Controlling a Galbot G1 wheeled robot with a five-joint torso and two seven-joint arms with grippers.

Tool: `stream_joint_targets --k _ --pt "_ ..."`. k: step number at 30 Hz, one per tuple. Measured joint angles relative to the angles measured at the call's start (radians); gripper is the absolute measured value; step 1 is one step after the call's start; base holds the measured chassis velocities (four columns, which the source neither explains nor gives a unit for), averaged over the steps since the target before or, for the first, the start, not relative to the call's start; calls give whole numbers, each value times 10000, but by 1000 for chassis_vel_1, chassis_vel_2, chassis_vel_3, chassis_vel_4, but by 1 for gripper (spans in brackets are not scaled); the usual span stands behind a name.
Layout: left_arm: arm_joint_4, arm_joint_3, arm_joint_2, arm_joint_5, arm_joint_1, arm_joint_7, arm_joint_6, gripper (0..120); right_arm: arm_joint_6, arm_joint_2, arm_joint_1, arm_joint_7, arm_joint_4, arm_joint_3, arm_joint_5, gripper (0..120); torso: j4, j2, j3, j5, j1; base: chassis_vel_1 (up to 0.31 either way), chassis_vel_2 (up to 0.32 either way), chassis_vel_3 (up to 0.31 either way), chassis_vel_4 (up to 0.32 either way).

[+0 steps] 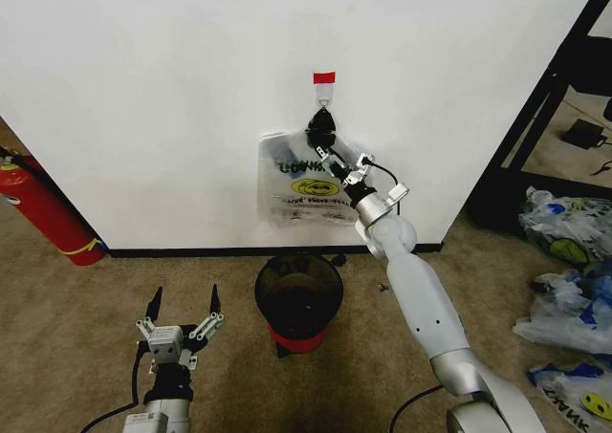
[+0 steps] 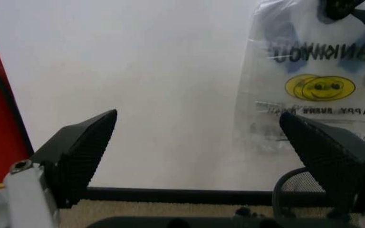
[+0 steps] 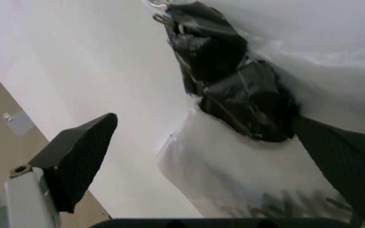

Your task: Pick up the garbage bag from the wall and place it over the trash bin.

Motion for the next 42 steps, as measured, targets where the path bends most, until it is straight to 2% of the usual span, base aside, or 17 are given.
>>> stream_joint_targets --k 6,22,27,30,34,38,42 --pt "61 18 9 -43 -31 -6 4 100 -18 -67 -41 35 -83 21 -51 100 -3 0 1 2 0 0 0 0 0" --pt "4 44 -16 -79 -38 -14 11 100 -122 366 285 439 -64 -78 -16 98 0 0 1 0 0 0 0 0 0" --pt "83 79 -60 -3 -20 -27 -46 100 -113 362 44 680 153 -51 -1 77 -1 0 1 1 0 0 0 0 0" --pt "103 105 -40 16 -16 -27 -64 100 -108 389 -14 764 215 22 40 70 0 0 1 1 0 0 0 0 0" --pt "102 81 116 32 29 -27 -110 100 -105 393 -12 825 215 163 156 52 -1 0 1 1 0 0 0 0 0" --pt "79 58 111 19 18 -28 -110 100 -104 389 17 826 195 217 192 41 0 -1 1 1 0 0 0 0 0" --pt "66 91 71 2 -2 -32 -96 100 -104 374 7 826 235 272 212 23 0 0 1 1 0 0 0 0 0"
